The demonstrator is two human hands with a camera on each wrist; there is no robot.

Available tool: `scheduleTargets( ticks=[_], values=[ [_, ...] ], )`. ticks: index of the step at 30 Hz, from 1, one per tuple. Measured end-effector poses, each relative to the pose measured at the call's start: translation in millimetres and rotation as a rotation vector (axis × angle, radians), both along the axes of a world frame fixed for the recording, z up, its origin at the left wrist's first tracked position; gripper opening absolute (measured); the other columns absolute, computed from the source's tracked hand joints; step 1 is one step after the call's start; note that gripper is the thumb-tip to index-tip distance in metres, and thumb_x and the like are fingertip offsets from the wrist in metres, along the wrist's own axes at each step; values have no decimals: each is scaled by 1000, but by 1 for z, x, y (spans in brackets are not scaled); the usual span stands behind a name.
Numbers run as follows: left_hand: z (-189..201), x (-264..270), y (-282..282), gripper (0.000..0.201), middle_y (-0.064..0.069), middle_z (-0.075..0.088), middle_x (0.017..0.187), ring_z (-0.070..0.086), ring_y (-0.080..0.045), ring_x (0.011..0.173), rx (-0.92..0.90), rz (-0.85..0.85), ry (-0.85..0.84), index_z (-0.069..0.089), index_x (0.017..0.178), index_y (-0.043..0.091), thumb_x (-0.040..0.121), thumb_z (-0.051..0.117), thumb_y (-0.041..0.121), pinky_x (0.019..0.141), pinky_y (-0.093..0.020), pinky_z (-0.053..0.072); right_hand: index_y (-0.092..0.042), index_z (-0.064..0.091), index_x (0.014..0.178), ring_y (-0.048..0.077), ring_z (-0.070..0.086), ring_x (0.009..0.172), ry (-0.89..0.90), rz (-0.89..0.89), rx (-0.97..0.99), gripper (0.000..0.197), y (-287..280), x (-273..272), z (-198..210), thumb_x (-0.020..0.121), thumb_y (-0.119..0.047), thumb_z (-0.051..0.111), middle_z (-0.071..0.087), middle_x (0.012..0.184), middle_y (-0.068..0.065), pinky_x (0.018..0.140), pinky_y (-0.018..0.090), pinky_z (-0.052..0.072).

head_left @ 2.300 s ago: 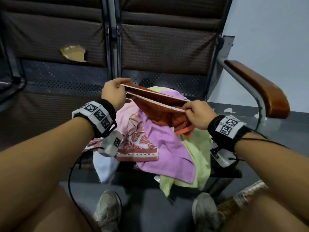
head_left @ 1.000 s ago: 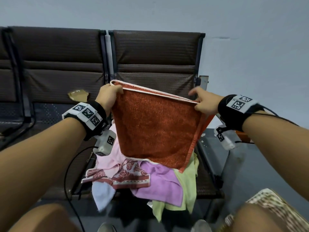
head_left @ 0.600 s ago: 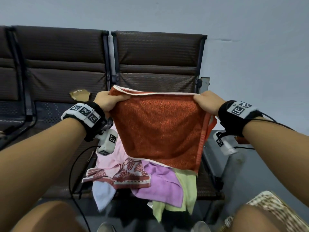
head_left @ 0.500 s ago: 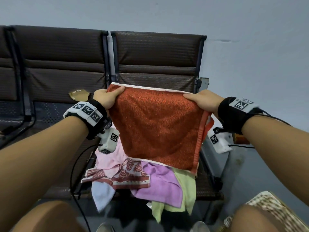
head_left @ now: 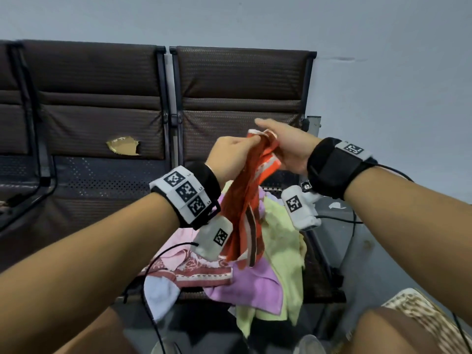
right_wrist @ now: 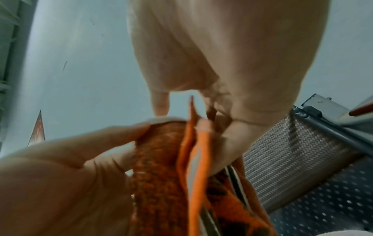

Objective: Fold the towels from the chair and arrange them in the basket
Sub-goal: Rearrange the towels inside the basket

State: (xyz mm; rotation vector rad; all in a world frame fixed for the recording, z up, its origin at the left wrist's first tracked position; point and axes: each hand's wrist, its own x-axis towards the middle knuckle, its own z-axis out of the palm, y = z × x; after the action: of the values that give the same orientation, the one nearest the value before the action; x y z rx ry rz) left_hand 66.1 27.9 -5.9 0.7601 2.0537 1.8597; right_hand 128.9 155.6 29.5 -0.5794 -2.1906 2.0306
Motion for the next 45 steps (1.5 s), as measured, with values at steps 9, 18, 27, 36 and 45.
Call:
scheduleTargets(
  ticks=[9,18,27,36,45],
  values=[
    [-12,-23,-16,56,-12,55,104,55,-23,81,28,123,-2,48,128,12,75,54,-6,65,-35,46,-4,60,114,31,55,86,-19,99,154,37,-5,11,-12,88,10,39,53,98,19,69,35,47],
    [-2,-68,-13,24,-12,72,94,65,-19,80,-115,-13,96,71,107,0,88,73,14,79,-35,57,-21,71,86,17,69,81,-85,108,912,17,40,-1,5,83,-37,76,70,81,-3,71,26,47],
    [42,-96,20,16,-2,74,86,70,-17,87,40,281,489,74,88,20,77,73,8,80,-31,57,-25,66,101,26,66,94,353,-349,1090,13,58,-38,2,88,-27,61,72,98,0,79,34,49],
    [-91,-80,-20,35,0,51,65,46,-13,60,-464,-38,371,44,69,20,82,67,-3,60,-19,42,-24,74,109,22,68,83,-73,198,1078,27,45,-8,-95,93,-17,53,74,92,5,74,32,54],
    [-154,-38,-60,14,-8,65,83,60,-21,73,-863,-605,-55,70,95,9,84,68,0,68,-34,52,-20,65,76,-1,64,52,-478,534,495,20,38,24,-195,91,-8,65,69,59,-15,51,14,49]
  ],
)
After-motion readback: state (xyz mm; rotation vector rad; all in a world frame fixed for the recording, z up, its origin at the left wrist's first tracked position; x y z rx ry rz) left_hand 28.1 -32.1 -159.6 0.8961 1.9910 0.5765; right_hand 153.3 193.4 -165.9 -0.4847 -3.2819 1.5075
